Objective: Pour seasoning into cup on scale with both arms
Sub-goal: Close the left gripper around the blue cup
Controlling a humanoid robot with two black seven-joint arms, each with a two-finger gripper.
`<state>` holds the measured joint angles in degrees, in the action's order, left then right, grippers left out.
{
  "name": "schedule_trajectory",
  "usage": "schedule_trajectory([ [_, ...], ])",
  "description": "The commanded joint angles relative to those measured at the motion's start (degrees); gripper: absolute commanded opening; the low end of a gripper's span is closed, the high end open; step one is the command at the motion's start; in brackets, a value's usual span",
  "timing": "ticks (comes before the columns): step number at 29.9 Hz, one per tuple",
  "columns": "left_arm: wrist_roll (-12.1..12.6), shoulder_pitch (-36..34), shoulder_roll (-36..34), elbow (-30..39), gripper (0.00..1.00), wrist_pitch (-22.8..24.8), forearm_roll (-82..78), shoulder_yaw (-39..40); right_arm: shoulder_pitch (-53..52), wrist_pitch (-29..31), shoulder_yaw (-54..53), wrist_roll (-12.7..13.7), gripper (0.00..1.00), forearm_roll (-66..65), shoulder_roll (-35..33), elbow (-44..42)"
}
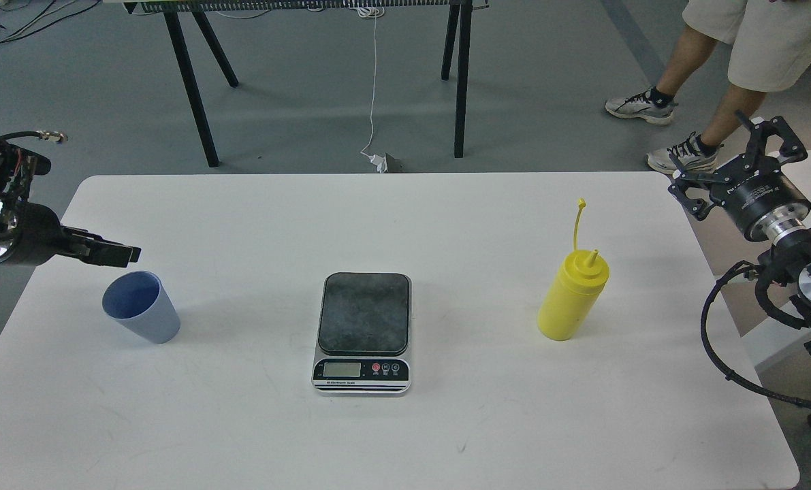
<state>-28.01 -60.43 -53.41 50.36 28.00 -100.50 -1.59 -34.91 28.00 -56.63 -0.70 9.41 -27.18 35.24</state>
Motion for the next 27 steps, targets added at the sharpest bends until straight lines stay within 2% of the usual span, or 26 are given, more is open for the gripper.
schedule_trajectory([
  [1, 0.0, 0.1, 0.1, 0.0, 1.0, 0.0, 0.0, -2.0, 0.2, 0.0, 0.0, -0.1, 0.99, 0.0, 0.0, 0.0],
  [13, 0.0, 0.6, 0.5, -0.1, 1.0, 0.0, 0.1, -3.2, 0.3, 0.0, -0.1, -0.1, 0.99, 0.0, 0.0, -0.1],
  [27, 0.0, 2.2, 4.7, -0.9, 0.99, 0.0, 0.4, -3.3, 1.2, 0.0, -0.1, -0.3, 0.99, 0.1, 0.0, 0.1],
])
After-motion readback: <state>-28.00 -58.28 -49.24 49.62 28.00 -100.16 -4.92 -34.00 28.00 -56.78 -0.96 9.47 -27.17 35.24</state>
